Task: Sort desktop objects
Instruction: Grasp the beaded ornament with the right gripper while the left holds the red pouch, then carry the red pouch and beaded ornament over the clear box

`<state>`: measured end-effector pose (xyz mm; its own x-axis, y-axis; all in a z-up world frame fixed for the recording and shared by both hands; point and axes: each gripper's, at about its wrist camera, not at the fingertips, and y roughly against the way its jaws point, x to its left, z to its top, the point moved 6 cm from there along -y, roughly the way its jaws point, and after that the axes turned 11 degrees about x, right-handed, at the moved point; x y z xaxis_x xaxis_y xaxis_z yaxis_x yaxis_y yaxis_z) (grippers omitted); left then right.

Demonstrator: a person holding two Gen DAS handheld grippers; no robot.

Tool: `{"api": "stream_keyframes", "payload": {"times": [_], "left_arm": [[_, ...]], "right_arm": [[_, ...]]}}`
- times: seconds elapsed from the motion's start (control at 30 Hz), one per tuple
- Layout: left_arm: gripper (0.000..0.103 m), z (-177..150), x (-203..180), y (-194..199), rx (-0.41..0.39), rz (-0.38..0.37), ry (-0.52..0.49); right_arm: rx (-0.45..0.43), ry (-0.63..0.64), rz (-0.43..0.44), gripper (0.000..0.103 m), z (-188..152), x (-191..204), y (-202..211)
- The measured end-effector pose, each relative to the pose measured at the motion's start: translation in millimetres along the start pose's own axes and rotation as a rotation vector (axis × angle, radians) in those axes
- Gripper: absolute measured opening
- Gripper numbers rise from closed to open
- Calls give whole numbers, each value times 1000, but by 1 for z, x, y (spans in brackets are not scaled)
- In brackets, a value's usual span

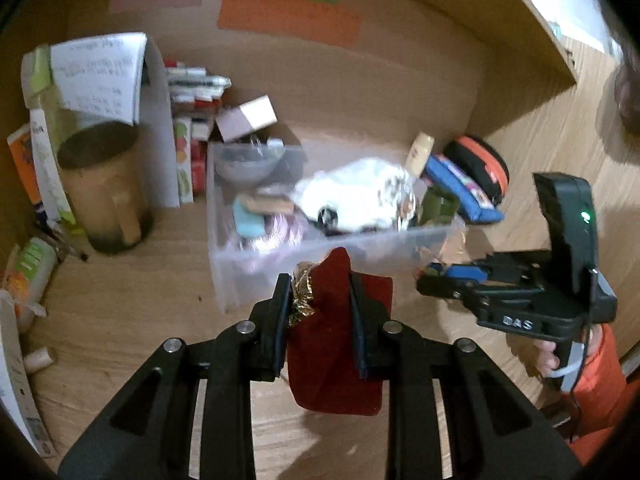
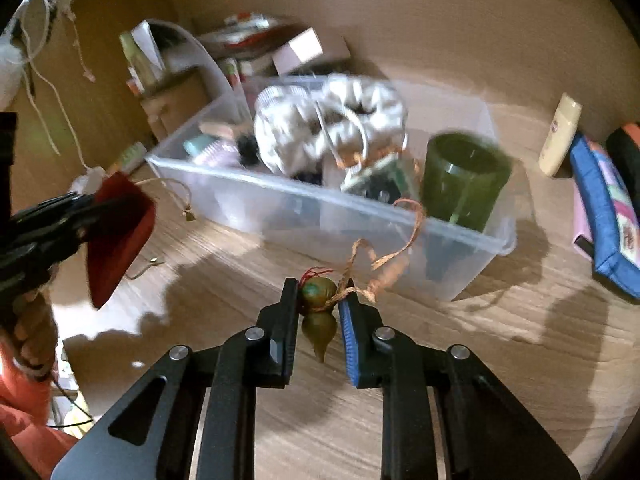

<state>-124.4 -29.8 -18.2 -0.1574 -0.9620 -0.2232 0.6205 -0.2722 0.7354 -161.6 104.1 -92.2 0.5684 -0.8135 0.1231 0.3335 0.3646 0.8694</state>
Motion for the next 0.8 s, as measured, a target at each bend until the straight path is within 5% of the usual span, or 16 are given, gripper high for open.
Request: {"api": "stream_keyframes", "payload": {"times": [0.33,0.8], "left_arm": [[26,42,5,22,-98,12,-3],[26,85,8,-4,-97,57,-20]], "right_arm": [[-134,12,-43,18,23,-6,55],[-173,21,-78,18,64,-27,50]]}}
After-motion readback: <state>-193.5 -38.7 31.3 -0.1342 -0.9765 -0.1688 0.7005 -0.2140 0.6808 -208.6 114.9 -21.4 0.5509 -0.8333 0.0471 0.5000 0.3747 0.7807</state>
